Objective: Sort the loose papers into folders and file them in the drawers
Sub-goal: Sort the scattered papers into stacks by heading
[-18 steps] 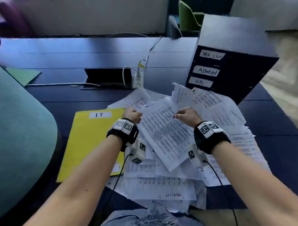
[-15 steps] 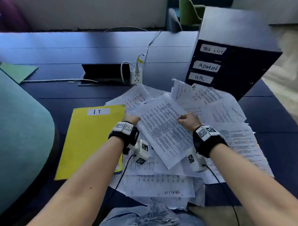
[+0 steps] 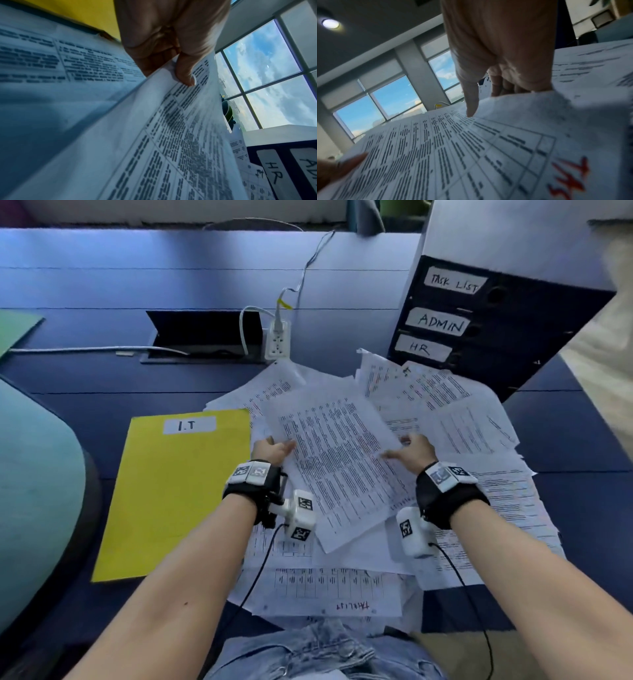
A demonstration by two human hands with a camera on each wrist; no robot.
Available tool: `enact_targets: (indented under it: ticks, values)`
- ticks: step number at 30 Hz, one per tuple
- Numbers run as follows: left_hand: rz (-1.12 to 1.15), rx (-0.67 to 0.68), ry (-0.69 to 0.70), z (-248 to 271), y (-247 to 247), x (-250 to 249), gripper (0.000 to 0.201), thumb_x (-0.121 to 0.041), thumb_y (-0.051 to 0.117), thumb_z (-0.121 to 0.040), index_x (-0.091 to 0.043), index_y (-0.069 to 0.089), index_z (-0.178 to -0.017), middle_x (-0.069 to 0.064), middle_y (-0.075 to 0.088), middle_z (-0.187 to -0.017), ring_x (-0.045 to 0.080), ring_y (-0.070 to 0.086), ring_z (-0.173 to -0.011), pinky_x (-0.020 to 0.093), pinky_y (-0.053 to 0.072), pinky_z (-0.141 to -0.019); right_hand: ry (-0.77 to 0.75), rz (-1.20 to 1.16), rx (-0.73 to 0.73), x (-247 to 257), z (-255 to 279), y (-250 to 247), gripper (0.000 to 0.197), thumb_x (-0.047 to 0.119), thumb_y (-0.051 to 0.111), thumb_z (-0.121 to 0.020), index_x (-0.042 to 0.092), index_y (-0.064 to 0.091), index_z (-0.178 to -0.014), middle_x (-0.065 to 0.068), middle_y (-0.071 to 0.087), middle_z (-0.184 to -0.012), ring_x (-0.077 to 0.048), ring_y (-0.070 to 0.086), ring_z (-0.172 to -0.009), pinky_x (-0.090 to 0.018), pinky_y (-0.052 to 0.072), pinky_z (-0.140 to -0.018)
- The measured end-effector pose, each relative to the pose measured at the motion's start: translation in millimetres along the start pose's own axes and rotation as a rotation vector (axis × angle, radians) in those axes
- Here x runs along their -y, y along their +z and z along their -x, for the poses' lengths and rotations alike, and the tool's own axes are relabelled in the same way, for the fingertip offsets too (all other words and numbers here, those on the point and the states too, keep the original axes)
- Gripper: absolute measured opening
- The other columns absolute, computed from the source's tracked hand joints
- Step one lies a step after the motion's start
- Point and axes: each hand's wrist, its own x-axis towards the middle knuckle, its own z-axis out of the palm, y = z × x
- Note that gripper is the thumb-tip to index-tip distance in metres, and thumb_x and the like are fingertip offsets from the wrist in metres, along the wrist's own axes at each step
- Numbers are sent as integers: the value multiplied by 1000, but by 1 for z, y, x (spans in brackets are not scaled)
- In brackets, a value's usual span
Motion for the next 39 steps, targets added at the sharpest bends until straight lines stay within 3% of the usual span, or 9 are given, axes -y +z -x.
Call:
enact_targets:
  ticks: [3, 8, 12, 19, 23, 26, 31, 36, 39]
  values:
    - [36, -33, 28, -8, -11, 1, 22, -19, 69, -83, 1, 61, -78, 22, 63, -78, 25, 56, -86, 29, 34, -54, -47, -61, -25, 5, -2, -1, 31, 17, 75, -78, 1, 53, -62, -20, 56, -78, -17, 49, -72, -22, 29, -47]
    - [221, -48, 26, -14, -27, -3, 34, -16, 71, -81, 6, 62, -105, 26, 62, -106, 19, 54, -67, 24, 41, -52, -171, -68, -30, 15, 5, 8, 22, 18, 69, -84, 5, 60, -70, -4, 54, -62, -13, 46, -56, -17, 34, -45]
    - [105, -95, -16, -26, -37, 11, 70, -69, 80, -30, -14, 55, -66, 14, 53, -75, 21, 47, -66, 29, 37, -61, -204, 44, -16, 16, 7, 10, 42, 20, 62, -89, 6, 45, -54, -3, 38, -49, -16, 37, -49, -23, 28, -52]
    - [-459, -303, 507, 10, -42, -40, 115, -51, 81, -56, -15, 19, -146, 9, 23, -150, 24, 22, -138, 47, 22, -108, -424, 451, 96, 55, 8, -12, 20, -2, 44, -89, -7, 63, -85, -21, 61, -83, -30, 56, -78, -33, 45, -73]
    - [-930, 112, 715, 19, -24, -72, 79, -53, 74, -65, -22, 46, -132, 1, 50, -136, 18, 42, -127, 39, 24, -108, -642, 643, 74, 91, 9, -5, 31, -4, 41, -88, 9, 53, -63, -2, 48, -66, -20, 46, -69, -35, 37, -86]
    - [-995, 221, 664, 15, -12, -69, 30, -33, 68, -81, -10, 62, -99, 12, 64, -107, 27, 58, -103, 28, 38, -81, -738, 619, -15, 108, 9, 1, 23, 2, 46, -87, 13, 63, -75, 8, 51, -67, -21, 52, -88, -38, 27, -96]
    - [-501, 128, 361, -5, -34, -30, 24, -28, 65, -82, -4, 67, -87, 10, 58, -80, 14, 56, -79, 24, 37, -63, -384, 199, -404, 88, 4, -3, 59, 29, 69, -81, 19, 44, -134, -3, 39, -142, -22, 29, -133, -47, 20, -108]
    - [-22, 86, 115, 6, -48, -4, 34, -14, 51, -95, 11, 57, -116, 25, 60, -116, 21, 60, -106, 32, 47, -85, 77, -437, -95, 46, 5, 12, 80, 30, 72, -79, 3, 27, -139, -16, 37, -140, -32, 38, -128, -44, 35, -105]
    - [-18, 131, 38, 2, -45, 7, 33, -20, 47, -96, 9, 60, -105, 5, 65, -51, 10, 52, -53, 16, 48, -52, 78, -615, 3, 34, 7, 30, 30, 14, 64, -87, 1, 56, -113, -15, 59, -111, -30, 58, -105, -40, 48, -93]
